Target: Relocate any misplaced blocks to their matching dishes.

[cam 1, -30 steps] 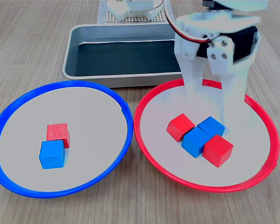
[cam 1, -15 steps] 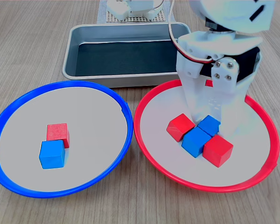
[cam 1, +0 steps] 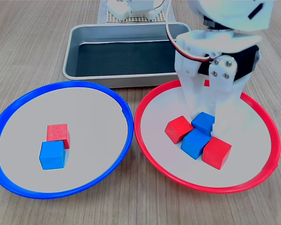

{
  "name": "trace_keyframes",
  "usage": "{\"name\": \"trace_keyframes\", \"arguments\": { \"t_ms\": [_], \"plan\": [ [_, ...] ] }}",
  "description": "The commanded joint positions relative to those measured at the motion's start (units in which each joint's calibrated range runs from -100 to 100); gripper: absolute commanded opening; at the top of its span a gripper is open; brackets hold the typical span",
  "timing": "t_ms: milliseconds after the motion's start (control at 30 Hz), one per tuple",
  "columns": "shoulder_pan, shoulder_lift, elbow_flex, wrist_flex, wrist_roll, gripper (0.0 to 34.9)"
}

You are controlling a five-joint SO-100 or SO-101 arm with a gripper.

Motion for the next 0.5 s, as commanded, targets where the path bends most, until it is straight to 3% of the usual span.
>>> {"name": "trace_keyframes", "arguments": {
  "t_ms": [0,167,467],
  "plan": [
    [-0.11,-7.19,-1.01,1.38,-0.68,0.4],
    [1.11,-10.01,-2.74,3.04,-0.78,0.4],
    [10.81,-12.23,-4.38,3.94,1.95,0.4]
  ]
}}
